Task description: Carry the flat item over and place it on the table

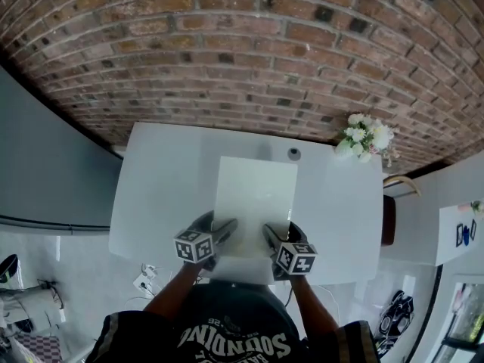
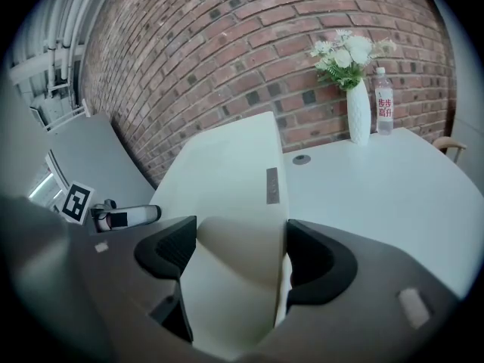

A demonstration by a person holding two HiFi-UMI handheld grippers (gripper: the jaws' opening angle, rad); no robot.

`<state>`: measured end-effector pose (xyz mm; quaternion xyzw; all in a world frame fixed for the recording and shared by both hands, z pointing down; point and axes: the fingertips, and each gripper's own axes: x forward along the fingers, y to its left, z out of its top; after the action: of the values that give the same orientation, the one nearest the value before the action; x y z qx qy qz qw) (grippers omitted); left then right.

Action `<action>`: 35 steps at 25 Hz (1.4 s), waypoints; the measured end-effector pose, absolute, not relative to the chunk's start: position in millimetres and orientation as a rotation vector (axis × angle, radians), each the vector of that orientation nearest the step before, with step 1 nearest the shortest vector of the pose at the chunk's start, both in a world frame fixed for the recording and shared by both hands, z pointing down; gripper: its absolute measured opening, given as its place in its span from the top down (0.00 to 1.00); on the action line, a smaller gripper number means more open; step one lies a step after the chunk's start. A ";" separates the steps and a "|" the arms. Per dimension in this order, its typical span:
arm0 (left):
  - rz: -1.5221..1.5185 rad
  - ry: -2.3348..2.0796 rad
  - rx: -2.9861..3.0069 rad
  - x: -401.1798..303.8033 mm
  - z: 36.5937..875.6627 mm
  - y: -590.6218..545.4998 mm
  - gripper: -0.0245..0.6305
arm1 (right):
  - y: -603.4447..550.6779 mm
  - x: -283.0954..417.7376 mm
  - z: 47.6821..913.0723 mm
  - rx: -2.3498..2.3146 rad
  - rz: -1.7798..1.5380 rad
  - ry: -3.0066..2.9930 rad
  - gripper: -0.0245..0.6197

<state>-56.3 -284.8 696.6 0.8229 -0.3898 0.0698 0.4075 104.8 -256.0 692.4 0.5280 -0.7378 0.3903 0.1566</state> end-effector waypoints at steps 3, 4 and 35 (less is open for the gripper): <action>0.196 -0.982 2.041 -55.7 710.3 -286.3 0.37 | -258.2 105.8 704.9 1.505 1.158 -2.082 0.38; 0.204 -0.980 2.029 -55.5 715.4 -286.6 0.37 | -258.9 106.0 709.1 1.502 1.168 -2.071 0.38; 0.339 -0.979 1.845 -59.7 782.5 -291.9 0.37 | -268.4 105.7 767.3 1.429 1.248 -1.885 0.39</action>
<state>-59.7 -291.9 782.5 0.7598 -0.4033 0.1395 0.4905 105.7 -268.4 767.3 0.5199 -0.6857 0.4539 0.2314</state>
